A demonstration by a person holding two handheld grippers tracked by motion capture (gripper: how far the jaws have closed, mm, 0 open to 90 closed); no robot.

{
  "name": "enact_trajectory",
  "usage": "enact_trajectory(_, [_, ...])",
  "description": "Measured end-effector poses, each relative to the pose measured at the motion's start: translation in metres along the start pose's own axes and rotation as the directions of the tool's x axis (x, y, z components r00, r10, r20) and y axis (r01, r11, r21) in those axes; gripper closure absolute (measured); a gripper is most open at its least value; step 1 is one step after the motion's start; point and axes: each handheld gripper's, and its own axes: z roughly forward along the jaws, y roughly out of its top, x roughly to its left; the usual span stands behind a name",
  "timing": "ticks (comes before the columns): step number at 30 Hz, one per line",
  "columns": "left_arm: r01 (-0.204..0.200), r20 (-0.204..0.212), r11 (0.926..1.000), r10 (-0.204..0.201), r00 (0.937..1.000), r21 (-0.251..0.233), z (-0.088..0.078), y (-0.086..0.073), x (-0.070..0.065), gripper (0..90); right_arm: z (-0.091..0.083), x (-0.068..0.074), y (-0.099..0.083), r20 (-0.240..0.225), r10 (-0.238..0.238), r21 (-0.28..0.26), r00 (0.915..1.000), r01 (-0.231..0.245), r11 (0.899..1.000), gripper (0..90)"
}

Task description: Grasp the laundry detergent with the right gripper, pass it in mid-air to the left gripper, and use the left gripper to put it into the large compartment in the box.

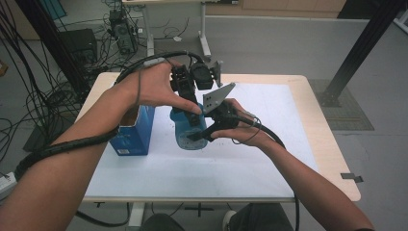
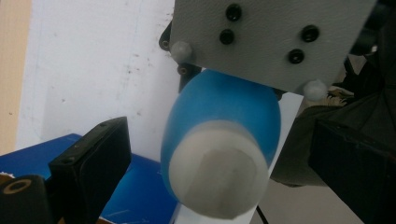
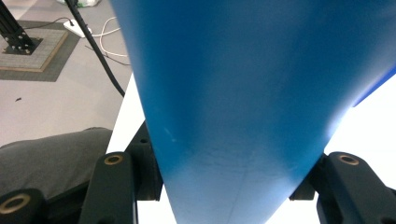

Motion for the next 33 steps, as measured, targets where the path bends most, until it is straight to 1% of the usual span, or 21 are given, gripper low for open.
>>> enact_trajectory(1, [0.002, 0.003, 1.0000, -0.002, 1.0000, -0.004, 0.001, 0.000, 0.000, 6.6, -0.001, -0.001, -0.001, 0.004, -0.003, 0.002, 1.0000, 0.003, 1.000, 43.6])
enact_trajectory(3, [-0.006, 0.008, 1.0000, 0.006, 0.9999, 0.004, 0.005, 0.002, 0.001, 6.6, -0.003, -0.001, -0.002, 0.007, 0.000, 0.006, 1.0000, 0.000, 1.000, 43.6])
enact_trajectory(4, [-0.007, 0.011, 1.0000, 0.007, 0.9999, 0.005, 0.006, 0.002, 0.001, 6.7, -0.004, -0.001, -0.002, 0.004, 0.010, 0.004, 0.9999, -0.010, 1.000, 43.6])
enact_trajectory(5, [-0.005, 0.013, 1.0000, 0.005, 0.9999, 0.002, 0.009, 0.003, 0.001, 6.6, -0.004, -0.001, -0.002, 0.004, 0.012, -0.002, 0.9999, -0.012, 1.000, 43.6])
enact_trajectory(7, [-0.013, 0.021, 0.9999, 0.013, 0.9997, 0.010, 0.012, 0.004, 0.002, 6.7, -0.007, -0.002, -0.003, 0.005, 0.017, -0.011, 0.9999, -0.016, 1.000, 43.6])
enact_trajectory(10, [-0.020, 0.020, 0.9997, 0.020, 0.9996, 0.012, 0.014, 0.007, 0.003, 6.7, -0.009, -0.002, -0.003, 0.008, 0.014, -0.014, 0.9999, -0.014, 1.000, 43.6])
enact_trajectory(13, [-0.024, 0.020, 0.9996, 0.023, 0.9995, 0.012, 0.017, 0.009, 0.002, 6.8, -0.011, -0.001, -0.004, 0.007, 0.026, -0.015, 0.9996, -0.026, 1.000, 43.6])
enact_trajectory(17, [-0.028, 0.025, 0.9995, 0.027, 0.9993, 0.014, 0.018, 0.011, 0.003, 6.8, -0.012, -0.002, -0.004, 0.017, 0.013, -0.018, 0.9998, -0.013, 1.000, 43.6])
enact_trajectory(21, [-0.029, 0.026, 0.9995, 0.028, 0.9993, 0.017, 0.019, 0.013, 0.003, 6.8, -0.013, -0.003, -0.005, 0.022, 0.017, -0.022, 0.9996, -0.016, 1.000, 43.7])
enact_trajectory(22, [-0.029, 0.026, 0.9995, 0.028, 0.9993, 0.017, 0.019, 0.013, 0.003, 6.8, -0.014, -0.003, -0.005, 0.018, 0.017, -0.024, 0.9997, -0.017, 1.000, 43.6])
enact_trajectory(23, [-0.027, 0.024, 0.9994, 0.026, 0.9994, 0.022, 0.020, 0.014, 0.004, 6.8, -0.014, -0.004, -0.005, 0.026, 0.012, -0.022, 0.9996, -0.012, 1.000, 43.6])
enact_trajectory(30, [-0.038, 0.022, 0.9989, 0.038, 0.9990, 0.026, 0.021, 0.016, 0.004, 6.8, -0.014, -0.004, -0.005, 0.024, 0.017, -0.026, 0.9996, -0.016, 1.000, 43.6])
enact_trajectory(33, [-0.037, 0.021, 0.9989, 0.036, 0.9991, 0.028, 0.021, 0.017, 0.004, 6.8, -0.014, -0.004, -0.006, 0.022, 0.017, -0.028, 0.9996, -0.017, 0.999, 43.6])
